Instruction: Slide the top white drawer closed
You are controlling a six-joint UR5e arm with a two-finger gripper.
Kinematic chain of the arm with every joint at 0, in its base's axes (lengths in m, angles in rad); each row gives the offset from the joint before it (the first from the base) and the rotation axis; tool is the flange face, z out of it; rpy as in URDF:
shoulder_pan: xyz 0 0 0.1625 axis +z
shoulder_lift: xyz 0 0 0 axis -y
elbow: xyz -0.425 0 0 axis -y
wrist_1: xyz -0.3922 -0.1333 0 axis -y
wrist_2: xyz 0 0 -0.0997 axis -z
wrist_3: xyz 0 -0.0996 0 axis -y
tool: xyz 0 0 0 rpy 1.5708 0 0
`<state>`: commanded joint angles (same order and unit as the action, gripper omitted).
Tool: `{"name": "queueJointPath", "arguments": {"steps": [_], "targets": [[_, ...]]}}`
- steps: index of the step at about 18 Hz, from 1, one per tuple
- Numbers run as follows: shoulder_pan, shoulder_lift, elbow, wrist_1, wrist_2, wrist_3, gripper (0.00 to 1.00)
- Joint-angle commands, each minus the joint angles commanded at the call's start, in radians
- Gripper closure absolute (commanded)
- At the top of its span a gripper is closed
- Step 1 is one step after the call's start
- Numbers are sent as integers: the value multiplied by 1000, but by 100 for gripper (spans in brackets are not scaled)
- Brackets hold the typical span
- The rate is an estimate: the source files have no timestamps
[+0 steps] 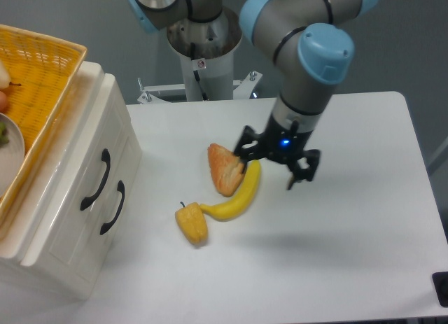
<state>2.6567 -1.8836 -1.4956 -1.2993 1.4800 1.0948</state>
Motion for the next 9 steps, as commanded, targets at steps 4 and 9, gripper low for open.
{"name": "queueJointPath", "arguments": {"steps": [4, 9], "targets": [[49, -64, 11, 28, 72, 187, 0], [115, -138, 18, 89, 128, 385, 0]]}}
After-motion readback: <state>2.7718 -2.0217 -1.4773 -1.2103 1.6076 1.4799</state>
